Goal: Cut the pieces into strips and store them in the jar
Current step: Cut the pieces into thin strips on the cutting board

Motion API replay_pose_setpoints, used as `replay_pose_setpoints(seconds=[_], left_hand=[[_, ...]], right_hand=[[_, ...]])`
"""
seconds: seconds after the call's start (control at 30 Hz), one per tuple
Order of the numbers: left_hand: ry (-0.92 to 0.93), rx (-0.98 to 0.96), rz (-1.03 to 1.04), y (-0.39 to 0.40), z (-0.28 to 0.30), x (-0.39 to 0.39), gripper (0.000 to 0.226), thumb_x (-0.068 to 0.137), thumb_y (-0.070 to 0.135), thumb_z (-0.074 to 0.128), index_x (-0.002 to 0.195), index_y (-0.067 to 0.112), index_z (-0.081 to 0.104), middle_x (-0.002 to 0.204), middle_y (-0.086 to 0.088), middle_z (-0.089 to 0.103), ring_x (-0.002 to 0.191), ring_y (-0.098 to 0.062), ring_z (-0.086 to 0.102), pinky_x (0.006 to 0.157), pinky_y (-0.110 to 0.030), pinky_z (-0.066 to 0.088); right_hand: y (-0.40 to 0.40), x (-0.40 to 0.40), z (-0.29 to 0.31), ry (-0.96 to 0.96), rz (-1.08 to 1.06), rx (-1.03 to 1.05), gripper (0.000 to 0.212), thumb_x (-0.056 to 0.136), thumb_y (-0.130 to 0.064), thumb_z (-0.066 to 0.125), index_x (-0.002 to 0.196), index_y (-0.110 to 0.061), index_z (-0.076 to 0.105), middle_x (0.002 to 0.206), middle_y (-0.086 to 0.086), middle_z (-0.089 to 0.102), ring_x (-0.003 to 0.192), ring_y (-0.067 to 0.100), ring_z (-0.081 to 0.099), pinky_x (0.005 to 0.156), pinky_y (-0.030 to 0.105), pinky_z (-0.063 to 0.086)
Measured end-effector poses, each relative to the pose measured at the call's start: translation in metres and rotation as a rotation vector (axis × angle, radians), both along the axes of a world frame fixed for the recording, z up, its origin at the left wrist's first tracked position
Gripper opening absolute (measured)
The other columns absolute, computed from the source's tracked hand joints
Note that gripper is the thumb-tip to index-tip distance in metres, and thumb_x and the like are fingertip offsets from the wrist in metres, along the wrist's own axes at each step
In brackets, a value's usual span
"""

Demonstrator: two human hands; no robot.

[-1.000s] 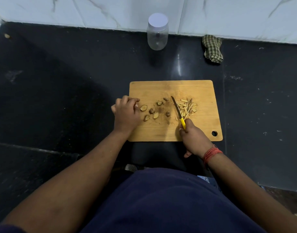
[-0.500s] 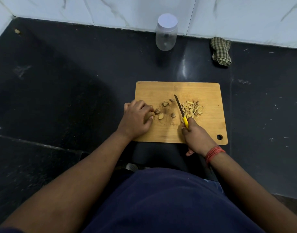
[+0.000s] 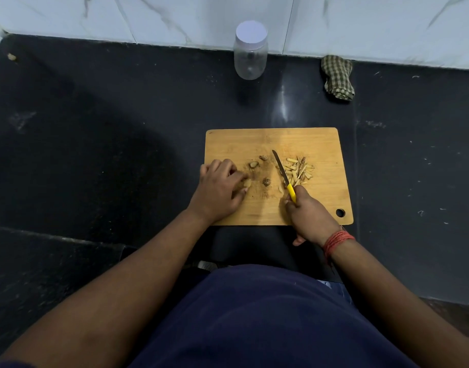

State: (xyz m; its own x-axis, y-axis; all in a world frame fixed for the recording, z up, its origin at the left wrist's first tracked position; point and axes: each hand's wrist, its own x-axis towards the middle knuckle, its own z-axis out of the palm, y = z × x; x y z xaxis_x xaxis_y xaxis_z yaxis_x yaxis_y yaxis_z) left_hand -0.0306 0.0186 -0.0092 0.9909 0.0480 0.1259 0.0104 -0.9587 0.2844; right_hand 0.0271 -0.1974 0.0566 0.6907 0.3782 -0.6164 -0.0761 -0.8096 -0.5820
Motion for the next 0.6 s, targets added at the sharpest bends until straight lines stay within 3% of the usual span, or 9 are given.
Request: replay_pose_setpoints(seconds=[0.27, 0.5, 0.6], left_hand=[[-0.016, 0.023, -0.006, -0.011, 0.001, 0.009, 0.021, 0.091, 0.038, 0.062, 0.102, 0.021, 0.066, 0.108, 0.003, 0.055, 0.104, -0.018, 0.047, 0.093, -0.042, 0.036], [0.065, -0.278, 0.042, -0.033, 0.011, 0.027, 0.014, 0.093, 0.035, 0.066, 0.103, 0.026, 0.064, 0.104, 0.015, 0.065, 0.103, -0.011, 0.053, 0.093, -0.038, 0.03], [0.133, -0.315, 0.071, -0.041, 0.012, 0.036, 0.013, 0.094, 0.037, 0.065, 0.104, 0.029, 0.064, 0.103, 0.018, 0.063, 0.105, -0.009, 0.052, 0.092, -0.036, 0.026]], right_hand=[[-0.002, 0.003, 0.003, 0.01, -0.018, 0.012, 0.014, 0.104, -0.024, 0.036, 0.113, -0.013, 0.038, 0.089, 0.016, 0.057, 0.048, 0.037, 0.066, 0.038, 0.032, 0.05], [-0.008, 0.004, 0.003, 0.006, -0.031, 0.015, 0.013, 0.105, -0.023, 0.035, 0.116, -0.016, 0.037, 0.088, 0.014, 0.056, 0.047, 0.036, 0.066, 0.038, 0.032, 0.051], [-0.011, 0.003, 0.003, 0.0, -0.029, 0.016, 0.011, 0.104, -0.022, 0.035, 0.114, -0.017, 0.037, 0.088, 0.014, 0.056, 0.048, 0.036, 0.066, 0.039, 0.033, 0.052]])
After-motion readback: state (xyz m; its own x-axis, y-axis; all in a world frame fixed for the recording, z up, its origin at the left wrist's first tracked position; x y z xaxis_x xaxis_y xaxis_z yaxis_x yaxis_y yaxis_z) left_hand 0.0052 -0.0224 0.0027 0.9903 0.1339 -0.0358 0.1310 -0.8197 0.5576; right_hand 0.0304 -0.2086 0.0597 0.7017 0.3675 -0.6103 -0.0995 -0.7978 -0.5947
